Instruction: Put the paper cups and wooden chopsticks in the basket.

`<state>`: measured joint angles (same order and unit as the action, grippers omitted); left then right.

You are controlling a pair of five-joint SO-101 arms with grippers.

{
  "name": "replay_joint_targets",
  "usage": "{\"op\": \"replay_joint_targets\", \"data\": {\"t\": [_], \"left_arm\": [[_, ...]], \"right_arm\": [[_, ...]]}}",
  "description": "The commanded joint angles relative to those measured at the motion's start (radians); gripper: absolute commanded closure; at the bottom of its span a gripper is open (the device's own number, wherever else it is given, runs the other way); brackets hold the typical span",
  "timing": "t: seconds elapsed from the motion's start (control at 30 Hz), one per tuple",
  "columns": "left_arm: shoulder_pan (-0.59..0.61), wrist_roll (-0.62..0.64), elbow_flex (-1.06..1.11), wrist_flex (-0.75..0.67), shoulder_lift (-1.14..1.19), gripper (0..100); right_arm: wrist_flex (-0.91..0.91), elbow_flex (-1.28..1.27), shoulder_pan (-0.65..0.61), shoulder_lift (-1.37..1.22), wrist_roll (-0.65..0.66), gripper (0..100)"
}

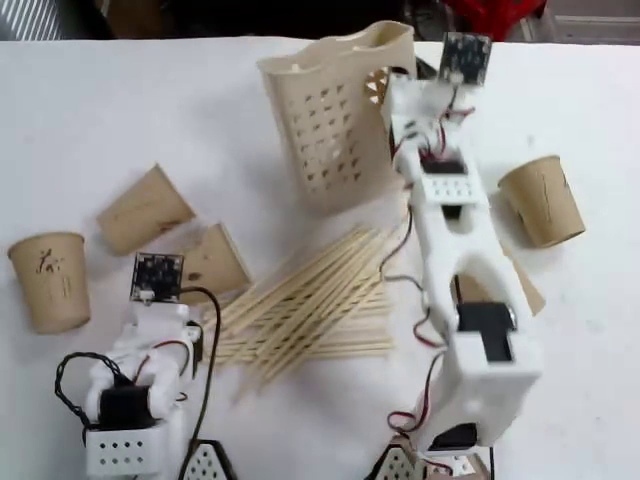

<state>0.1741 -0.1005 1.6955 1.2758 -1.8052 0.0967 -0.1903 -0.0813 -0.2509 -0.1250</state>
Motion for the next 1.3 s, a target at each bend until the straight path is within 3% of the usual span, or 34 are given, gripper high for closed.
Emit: {"op": "replay_joint_targets", "data": {"t": [0.0,0.2,0.37,0.5,0.57,0.8,1.17,1.27], "left_arm": [[-0.005,-0.008,-0.002,0.006,-0.005,89],[-0.005,-0.008,-0.002,0.006,-0.005,89],[-0.005,-0.008,-0.002,0.006,-0.005,89],[-0.005,-0.008,-0.002,0.006,-0.005,89],[-0.005,-0.008,-0.002,0.006,-0.005,89],[-0.005,-0.008,-0.002,0.006,-0.005,89],[-0.005,-0.008,-0.002,0.006,-0.005,89],[-0.005,-0.008,-0.002,0.006,-0.005,89]], "right_arm": [[0.189,-0.167,-0.041,0.174,0.100,98.5],[0.171,-0.058,-0.050,0.166,-0.005,98.5],[0.168,0.137,-0.061,0.071,-0.008,98.4],[0.174,0.153,-0.036,0.030,-0.012,98.4],[0.209,0.098,-0.036,0.028,-0.014,98.4],[0.601,-0.244,-0.058,0.041,-0.006,98.4],[0.657,-0.471,-0.025,0.036,-0.002,98.0],[0.631,-0.568,-0.027,0.091,0.071,89.7]]}}
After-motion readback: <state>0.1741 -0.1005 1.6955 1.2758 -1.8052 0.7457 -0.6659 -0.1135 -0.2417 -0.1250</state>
